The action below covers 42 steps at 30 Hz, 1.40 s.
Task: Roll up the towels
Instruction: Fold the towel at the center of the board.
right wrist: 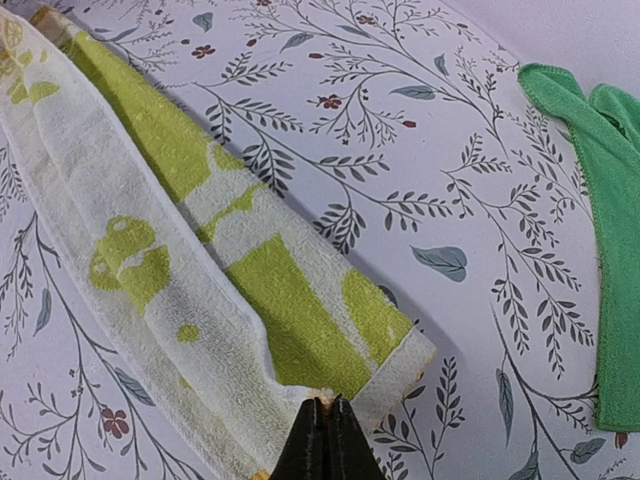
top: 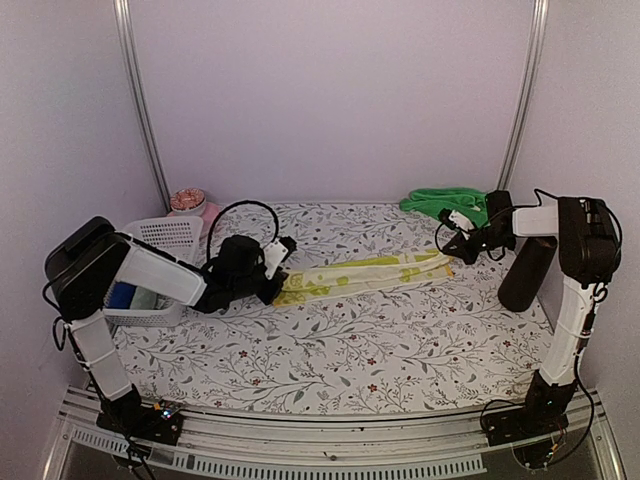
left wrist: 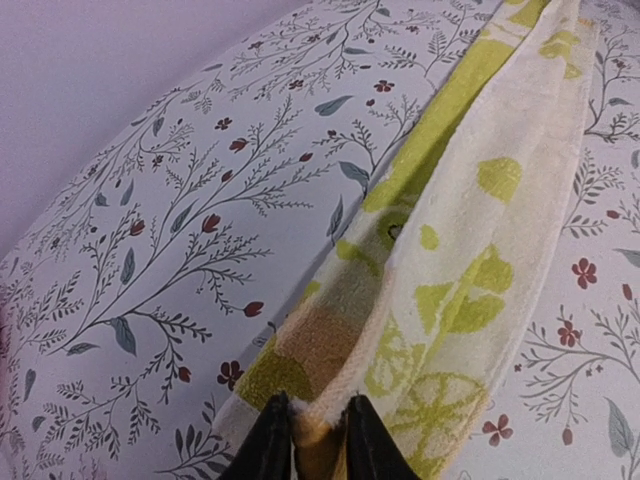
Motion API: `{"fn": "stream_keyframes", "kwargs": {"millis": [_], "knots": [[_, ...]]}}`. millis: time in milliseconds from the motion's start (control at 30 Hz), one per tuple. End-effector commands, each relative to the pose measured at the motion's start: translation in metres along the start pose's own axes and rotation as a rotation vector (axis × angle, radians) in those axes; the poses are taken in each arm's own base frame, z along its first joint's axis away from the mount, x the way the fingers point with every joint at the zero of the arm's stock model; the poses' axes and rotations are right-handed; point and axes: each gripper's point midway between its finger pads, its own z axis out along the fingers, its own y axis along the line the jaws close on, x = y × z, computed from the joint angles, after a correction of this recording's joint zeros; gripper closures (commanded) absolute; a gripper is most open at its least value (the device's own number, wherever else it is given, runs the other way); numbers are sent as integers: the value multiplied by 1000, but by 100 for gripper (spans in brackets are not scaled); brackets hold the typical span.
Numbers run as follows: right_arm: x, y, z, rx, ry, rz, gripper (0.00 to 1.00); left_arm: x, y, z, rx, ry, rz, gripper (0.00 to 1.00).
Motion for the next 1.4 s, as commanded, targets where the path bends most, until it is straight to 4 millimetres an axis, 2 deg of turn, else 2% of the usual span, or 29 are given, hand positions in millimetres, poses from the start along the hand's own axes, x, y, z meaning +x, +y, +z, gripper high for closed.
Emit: {"fn": "stream_keyframes", "kwargs": {"millis": [0, 100, 200, 367, 567, 733, 900, 1267, 1300, 1367], "knots": [[-2, 8, -11, -2, 2, -111, 95, 2, -14, -8, 56, 14, -6, 80], [1, 14, -12, -14, 5, -147, 93, 3, -15, -10, 61, 21, -8, 79], [2, 18, -14, -22, 4, -181, 90, 6, -15, -11, 65, 37, -9, 74], [5, 22, -15, -31, 9, -228, 90, 13, -18, -11, 74, 61, -9, 74], [13, 15, -13, -17, 64, -258, 86, 17, -22, -6, 89, 84, 7, 73], [21, 14, -13, -11, 108, -307, 83, 11, -24, -2, 99, 93, 21, 72], [22, 7, -14, 10, 130, -318, 85, 8, -24, 1, 102, 95, 26, 72], [19, 21, -14, -20, 156, -365, 82, 9, -33, 7, 126, 115, 38, 76], [18, 22, -14, -21, 158, -368, 78, 9, -33, 7, 127, 116, 39, 76], [17, 22, -14, -21, 164, -373, 76, 9, -33, 7, 128, 117, 40, 77]]}}
